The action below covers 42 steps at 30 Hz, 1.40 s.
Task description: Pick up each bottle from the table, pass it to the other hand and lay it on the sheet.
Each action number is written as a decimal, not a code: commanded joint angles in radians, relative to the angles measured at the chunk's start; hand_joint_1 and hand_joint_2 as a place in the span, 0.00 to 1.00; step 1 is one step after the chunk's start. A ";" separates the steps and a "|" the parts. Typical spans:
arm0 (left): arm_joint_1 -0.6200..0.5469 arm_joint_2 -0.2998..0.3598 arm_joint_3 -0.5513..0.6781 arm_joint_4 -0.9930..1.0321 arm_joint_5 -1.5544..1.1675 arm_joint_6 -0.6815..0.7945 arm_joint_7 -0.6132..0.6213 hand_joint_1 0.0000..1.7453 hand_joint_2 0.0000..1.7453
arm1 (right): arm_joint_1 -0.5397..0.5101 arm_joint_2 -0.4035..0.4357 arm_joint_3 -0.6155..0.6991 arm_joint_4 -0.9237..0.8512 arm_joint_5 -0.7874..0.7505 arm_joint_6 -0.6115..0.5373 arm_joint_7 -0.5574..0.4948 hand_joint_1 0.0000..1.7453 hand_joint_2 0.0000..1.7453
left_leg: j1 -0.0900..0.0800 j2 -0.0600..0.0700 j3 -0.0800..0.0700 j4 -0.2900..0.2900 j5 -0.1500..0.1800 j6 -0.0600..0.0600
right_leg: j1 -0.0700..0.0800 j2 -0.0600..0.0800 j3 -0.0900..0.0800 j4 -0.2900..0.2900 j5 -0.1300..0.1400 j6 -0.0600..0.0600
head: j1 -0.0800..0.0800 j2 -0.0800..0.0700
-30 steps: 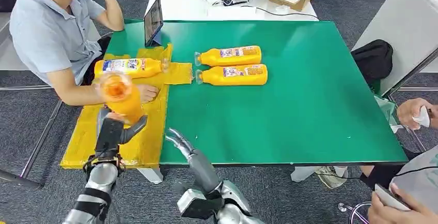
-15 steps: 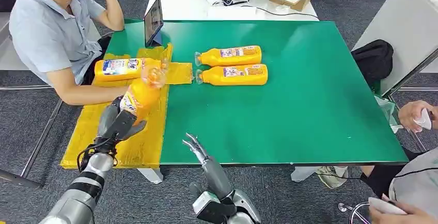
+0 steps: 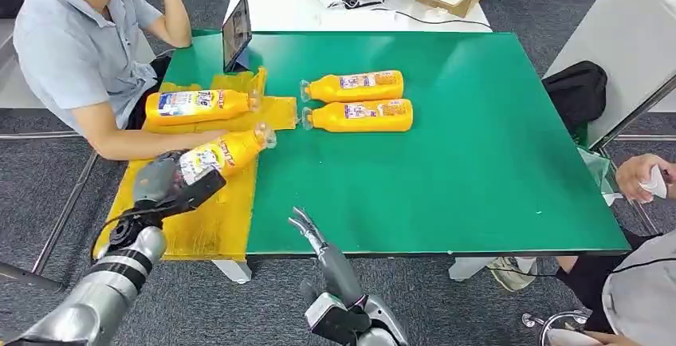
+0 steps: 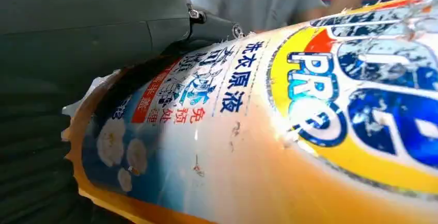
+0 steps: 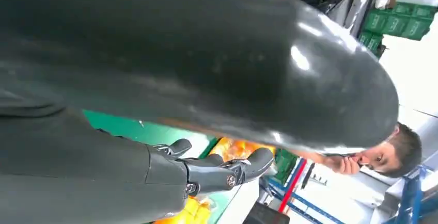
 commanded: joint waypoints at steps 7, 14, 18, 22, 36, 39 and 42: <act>-0.115 0.050 -0.056 0.192 -0.078 -0.030 0.033 1.00 1.00 | -0.007 0.005 -0.058 0.021 0.000 0.029 0.000 0.00 0.00 | 0.001 -0.001 0.004 0.001 -0.002 -0.001 | 0.001 0.000 0.004 0.001 -0.002 -0.002 | 0.001 0.000; -0.075 0.060 -0.001 0.181 0.024 -0.069 -0.200 0.08 1.00 | 0.004 -0.019 -0.024 0.005 -0.030 0.041 0.000 0.00 0.00 | 0.001 0.000 0.004 0.000 -0.002 -0.001 | 0.001 0.000 0.004 -0.001 -0.002 -0.002 | 0.000 0.000; -0.073 0.070 0.012 0.163 0.059 -0.077 -0.271 0.00 1.00 | -0.010 -0.020 -0.008 0.006 -0.048 0.045 0.000 0.00 0.00 | 0.001 0.002 0.004 0.000 -0.003 -0.001 | 0.001 0.002 0.004 0.000 -0.002 -0.002 | 0.000 0.000; -0.073 0.070 0.012 0.163 0.059 -0.077 -0.271 0.00 1.00 | -0.010 -0.020 -0.008 0.006 -0.048 0.045 0.000 0.00 0.00 | 0.001 0.001 0.005 0.001 -0.003 -0.001 | 0.001 0.001 0.005 0.001 -0.003 -0.002 | 0.000 0.000; -0.074 0.072 0.005 -0.108 0.320 -0.343 -0.438 0.00 0.00 | -0.062 -0.033 0.033 -0.015 -0.109 0.060 0.000 0.00 0.00 | 0.001 -0.001 0.000 0.001 -0.001 -0.001 | 0.001 0.000 0.001 0.001 -0.001 -0.001 | 0.000 0.000; -0.013 0.028 0.071 -0.283 0.516 -0.393 -0.465 0.00 0.00 | -0.057 -0.035 0.041 -0.031 -0.109 0.048 0.000 0.00 0.00 | 0.001 -0.002 0.002 0.001 -0.002 -0.001 | 0.001 -0.002 0.004 0.001 -0.002 -0.002 | 0.000 0.000; 0.045 -0.032 0.139 -0.442 0.708 -0.443 -0.432 0.00 1.00 | -0.047 -0.034 0.028 -0.031 -0.107 0.033 0.000 0.00 0.00 | 0.001 -0.003 0.003 0.001 -0.002 0.000 | 0.001 -0.002 0.005 0.001 -0.003 -0.001 | 0.000 0.000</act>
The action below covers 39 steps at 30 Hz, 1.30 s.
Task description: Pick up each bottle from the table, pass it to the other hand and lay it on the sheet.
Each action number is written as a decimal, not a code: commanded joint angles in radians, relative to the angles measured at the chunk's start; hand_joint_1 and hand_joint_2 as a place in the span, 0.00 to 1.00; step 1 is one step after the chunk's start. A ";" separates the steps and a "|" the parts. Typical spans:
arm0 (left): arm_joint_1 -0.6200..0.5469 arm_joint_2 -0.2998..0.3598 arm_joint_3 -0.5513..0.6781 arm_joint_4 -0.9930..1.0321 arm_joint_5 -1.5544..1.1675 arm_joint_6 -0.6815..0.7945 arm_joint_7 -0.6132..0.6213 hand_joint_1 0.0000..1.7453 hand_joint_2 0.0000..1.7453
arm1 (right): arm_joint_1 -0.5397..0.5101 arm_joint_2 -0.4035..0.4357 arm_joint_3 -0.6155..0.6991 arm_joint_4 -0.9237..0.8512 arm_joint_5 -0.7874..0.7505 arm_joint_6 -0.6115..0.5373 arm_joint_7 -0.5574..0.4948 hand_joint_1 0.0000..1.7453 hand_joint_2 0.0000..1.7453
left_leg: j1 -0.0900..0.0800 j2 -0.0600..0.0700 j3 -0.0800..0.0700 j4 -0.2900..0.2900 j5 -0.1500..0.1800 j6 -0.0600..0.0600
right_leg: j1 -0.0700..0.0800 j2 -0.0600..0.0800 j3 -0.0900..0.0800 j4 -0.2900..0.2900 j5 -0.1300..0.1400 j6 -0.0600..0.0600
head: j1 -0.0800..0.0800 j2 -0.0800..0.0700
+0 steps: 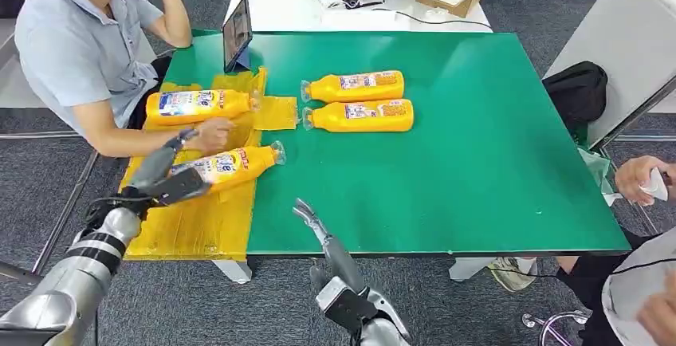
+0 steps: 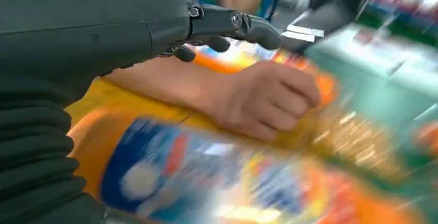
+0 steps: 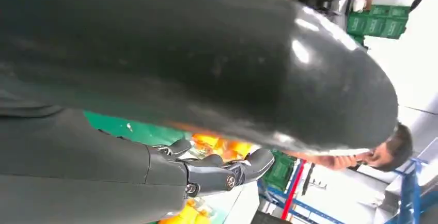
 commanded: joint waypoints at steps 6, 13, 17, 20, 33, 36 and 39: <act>0.123 -0.136 0.107 -0.517 0.338 0.034 0.078 0.00 1.00 | -0.019 -0.011 -0.003 0.002 0.018 -0.034 0.000 0.00 0.00 | 0.000 -0.002 0.002 0.001 -0.002 0.000 | 0.001 -0.002 0.003 0.000 -0.002 -0.001 | 0.000 0.000; 0.179 -0.139 0.104 -0.620 0.380 0.067 0.060 0.00 1.00 | -0.004 -0.012 -0.014 -0.016 0.037 -0.054 0.000 0.00 0.00 | 0.000 0.000 0.001 0.000 -0.001 0.000 | 0.000 -0.001 0.002 -0.001 -0.001 -0.001 | -0.001 0.000; 0.238 -0.151 0.089 -0.696 0.430 0.074 0.062 0.00 1.00 | -0.014 -0.029 -0.045 -0.002 0.114 -0.121 0.000 0.00 0.00 | 0.000 0.000 0.003 0.000 -0.002 0.000 | 0.000 0.000 0.003 -0.001 -0.001 -0.001 | 0.000 0.000; 0.351 -0.186 0.083 -0.786 0.454 0.120 0.104 0.00 1.00 | -0.045 -0.052 -0.151 0.001 0.260 -0.160 0.104 0.00 1.00 | 0.000 0.001 0.006 -0.001 -0.003 0.000 | 0.000 0.001 0.006 -0.001 -0.002 -0.001 | -0.001 0.000; 0.711 -0.258 0.084 -1.034 0.349 0.345 0.025 0.00 1.00 | -0.194 -0.153 -0.289 0.183 0.679 -0.221 0.386 0.00 1.00 | -0.002 0.001 0.005 -0.001 -0.003 0.000 | -0.002 0.002 0.005 -0.003 -0.002 -0.001 | -0.001 0.000; 0.717 -0.259 0.089 -1.015 0.340 0.350 0.016 0.00 1.00 | -0.236 -0.153 -0.330 0.255 0.678 -0.222 0.372 0.00 1.00 | -0.002 0.002 0.005 -0.001 -0.003 0.000 | -0.001 0.002 0.005 -0.003 -0.001 -0.001 | -0.001 0.000; 0.697 -0.258 0.083 -0.990 0.330 0.350 0.015 0.00 1.00 | -0.283 -0.141 -0.341 0.311 0.685 -0.218 0.370 0.00 1.00 | -0.001 0.001 0.003 0.000 -0.002 0.000 | 0.000 0.002 0.003 -0.002 -0.001 -0.001 | -0.001 0.000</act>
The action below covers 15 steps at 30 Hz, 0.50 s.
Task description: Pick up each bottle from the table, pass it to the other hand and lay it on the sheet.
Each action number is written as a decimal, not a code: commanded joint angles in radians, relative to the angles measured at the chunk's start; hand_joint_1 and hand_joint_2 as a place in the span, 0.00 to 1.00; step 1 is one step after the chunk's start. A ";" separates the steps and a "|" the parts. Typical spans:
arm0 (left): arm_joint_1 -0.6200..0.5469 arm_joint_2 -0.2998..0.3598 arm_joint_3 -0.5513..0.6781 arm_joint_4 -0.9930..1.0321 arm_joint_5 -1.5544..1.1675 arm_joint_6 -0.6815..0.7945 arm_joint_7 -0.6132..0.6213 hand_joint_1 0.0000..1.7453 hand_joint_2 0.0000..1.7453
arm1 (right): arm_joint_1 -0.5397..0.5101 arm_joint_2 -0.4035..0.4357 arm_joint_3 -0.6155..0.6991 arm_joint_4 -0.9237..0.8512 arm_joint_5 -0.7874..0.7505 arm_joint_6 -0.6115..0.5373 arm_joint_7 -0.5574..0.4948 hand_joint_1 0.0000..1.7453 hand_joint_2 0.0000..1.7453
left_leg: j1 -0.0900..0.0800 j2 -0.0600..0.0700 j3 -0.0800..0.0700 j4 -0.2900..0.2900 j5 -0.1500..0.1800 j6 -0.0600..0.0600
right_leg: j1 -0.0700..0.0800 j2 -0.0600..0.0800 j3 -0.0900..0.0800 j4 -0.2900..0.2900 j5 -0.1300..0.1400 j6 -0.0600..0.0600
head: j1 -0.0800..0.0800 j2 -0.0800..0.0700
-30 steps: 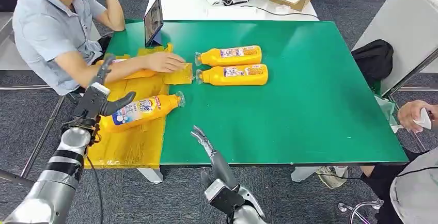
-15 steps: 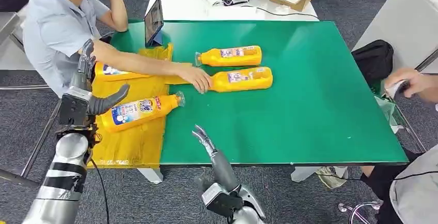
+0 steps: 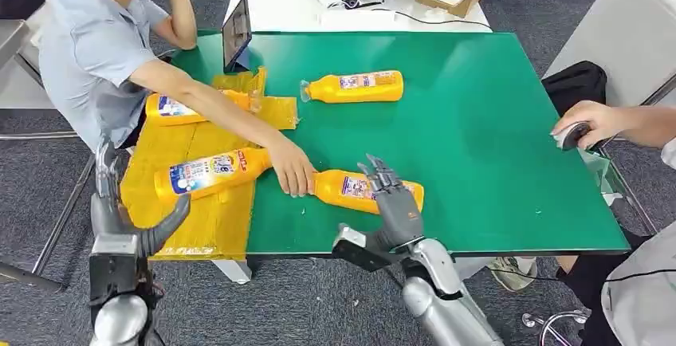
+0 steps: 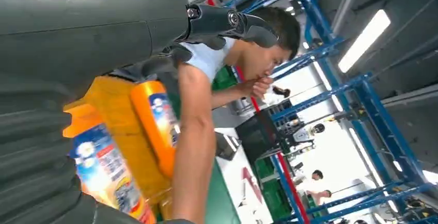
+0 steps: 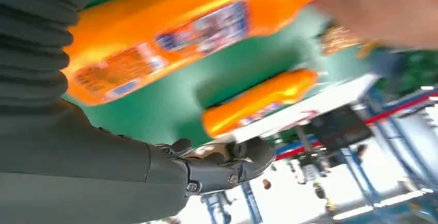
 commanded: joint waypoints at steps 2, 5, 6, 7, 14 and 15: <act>0.019 -0.026 0.011 0.023 -0.013 0.003 -0.003 0.00 1.00 | -0.148 -0.006 -0.092 0.243 0.012 -0.001 -0.008 0.00 1.00 | 0.000 0.002 0.004 0.000 -0.001 -0.001 | 0.000 0.002 0.003 0.000 -0.001 -0.001 | 0.000 0.000; 0.019 -0.026 0.011 0.023 -0.013 0.003 -0.003 0.00 1.00 | -0.148 -0.006 -0.092 0.243 0.012 -0.001 -0.008 0.00 1.00 | 0.000 0.000 0.004 0.000 -0.001 -0.001 | 0.000 0.000 0.004 0.000 -0.001 -0.001 | 0.000 0.000; 0.019 -0.025 0.011 0.022 -0.014 0.003 -0.002 0.00 1.00 | -0.153 -0.002 -0.090 0.260 0.013 0.003 -0.007 0.00 1.00 | 0.000 0.000 0.004 0.000 -0.001 -0.001 | 0.001 0.001 0.004 0.000 -0.001 -0.001 | 0.000 0.000; 0.015 -0.022 0.007 0.029 -0.017 0.000 0.002 0.00 1.00 | -0.185 -0.001 -0.084 0.310 0.024 0.019 0.012 0.00 1.00 | 0.000 0.000 0.003 0.000 -0.001 -0.001 | 0.000 0.000 0.003 -0.001 -0.001 -0.001 | 0.000 0.000; -0.018 -0.003 -0.005 0.065 -0.032 0.008 -0.002 0.00 1.00 | -0.349 0.020 -0.090 0.594 0.023 0.082 0.062 0.00 1.00 | 0.000 0.001 0.004 -0.001 0.000 -0.001 | 0.000 0.002 0.003 0.000 0.000 -0.001 | 0.000 0.000; -0.020 0.001 -0.006 0.066 -0.035 0.011 -0.004 0.00 1.00 | -0.358 0.021 -0.090 0.615 0.021 0.095 0.062 0.00 1.00 | 0.000 0.003 0.006 0.000 -0.001 -0.001 | 0.000 0.003 0.005 0.001 -0.001 -0.002 | 0.000 0.000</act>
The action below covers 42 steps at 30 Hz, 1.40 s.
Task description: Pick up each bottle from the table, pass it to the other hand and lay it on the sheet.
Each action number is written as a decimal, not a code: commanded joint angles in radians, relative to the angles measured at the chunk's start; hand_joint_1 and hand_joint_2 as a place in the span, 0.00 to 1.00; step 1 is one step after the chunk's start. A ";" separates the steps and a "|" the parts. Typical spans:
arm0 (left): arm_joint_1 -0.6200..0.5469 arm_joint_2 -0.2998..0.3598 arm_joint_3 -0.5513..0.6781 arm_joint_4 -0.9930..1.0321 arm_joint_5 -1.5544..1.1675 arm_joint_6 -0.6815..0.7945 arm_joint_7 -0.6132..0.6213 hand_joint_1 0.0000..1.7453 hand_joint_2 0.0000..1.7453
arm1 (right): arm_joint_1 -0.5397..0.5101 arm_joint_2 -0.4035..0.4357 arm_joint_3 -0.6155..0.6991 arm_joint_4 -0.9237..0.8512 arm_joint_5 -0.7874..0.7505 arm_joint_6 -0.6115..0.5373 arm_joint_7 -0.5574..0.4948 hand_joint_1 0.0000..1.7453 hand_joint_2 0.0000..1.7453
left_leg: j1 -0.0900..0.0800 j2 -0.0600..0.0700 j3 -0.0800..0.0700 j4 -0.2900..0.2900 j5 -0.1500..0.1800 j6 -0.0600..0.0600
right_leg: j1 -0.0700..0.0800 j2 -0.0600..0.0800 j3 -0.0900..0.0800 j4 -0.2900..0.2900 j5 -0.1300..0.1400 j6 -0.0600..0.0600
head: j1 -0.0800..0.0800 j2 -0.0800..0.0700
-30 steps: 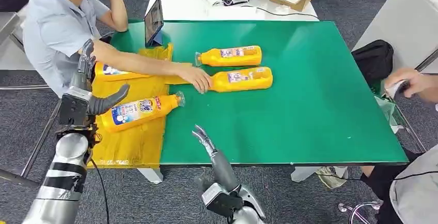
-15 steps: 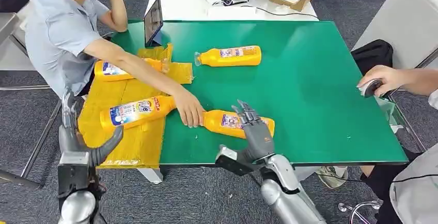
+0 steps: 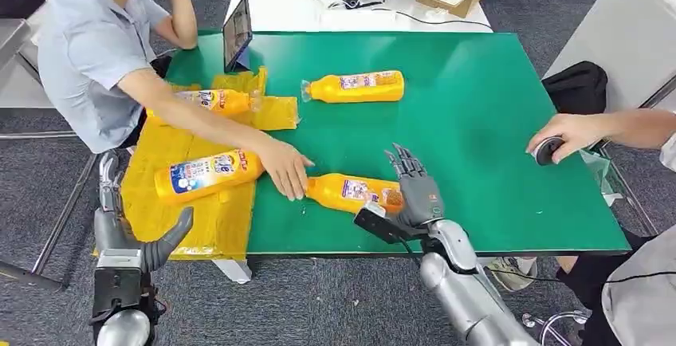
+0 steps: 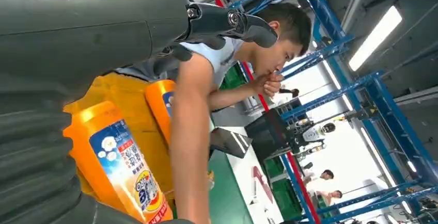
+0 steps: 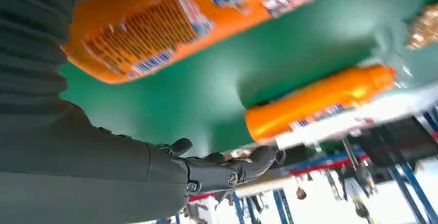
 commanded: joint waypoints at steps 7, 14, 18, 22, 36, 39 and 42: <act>-0.081 0.034 -0.011 0.085 -0.023 0.029 -0.016 0.00 1.00 | -0.232 0.048 -0.039 0.463 -0.037 0.124 -0.009 0.00 1.00 | 0.000 -0.001 0.005 -0.001 0.000 -0.001 | 0.000 0.000 0.004 0.000 -0.001 -0.002 | 0.000 0.000; -0.097 0.051 -0.020 0.074 -0.033 0.045 -0.032 0.00 1.00 | -0.241 0.052 -0.012 0.486 -0.030 0.160 -0.046 0.00 1.00 | 0.000 0.000 0.005 -0.001 0.000 -0.001 | 0.001 0.000 0.004 0.000 -0.001 -0.002 | 0.000 0.000; -0.108 0.058 -0.034 0.076 -0.029 0.041 -0.034 0.00 1.00 | -0.266 0.054 0.011 0.502 -0.014 0.169 -0.025 0.00 1.00 | 0.000 0.000 0.003 0.000 0.000 -0.001 | 0.001 0.000 0.003 0.000 0.000 -0.001 | 0.000 0.000; -0.103 0.061 -0.040 0.076 -0.023 0.035 -0.031 0.00 1.00 | -0.294 0.062 0.026 0.538 0.002 0.215 0.047 0.00 1.00 | 0.000 0.001 0.004 0.000 0.000 -0.001 | 0.001 0.001 0.003 0.000 0.000 -0.002 | 0.000 0.000; -0.129 0.067 -0.036 0.107 0.001 0.024 -0.025 0.00 1.00 | -0.351 0.068 0.037 0.600 0.007 0.346 0.195 0.00 1.00 | 0.001 0.001 0.006 0.000 -0.001 -0.001 | 0.001 0.001 0.005 0.000 -0.001 -0.003 | 0.000 0.000; -0.151 0.069 -0.022 0.113 0.056 -0.013 -0.021 0.00 1.00 | -0.351 0.070 0.004 0.607 -0.031 0.378 0.236 0.20 1.00 | 0.000 -0.001 0.007 -0.001 0.001 -0.001 | 0.001 -0.001 0.006 0.000 0.000 -0.002 | 0.000 0.000; -0.136 0.071 -0.002 0.098 0.137 -0.073 -0.005 0.00 1.00 | -0.326 0.049 -0.005 0.594 -0.049 0.380 0.198 1.00 1.00 | 0.001 0.000 0.011 -0.001 0.000 -0.001 | 0.001 -0.001 0.009 -0.001 -0.001 -0.002 | 0.000 0.000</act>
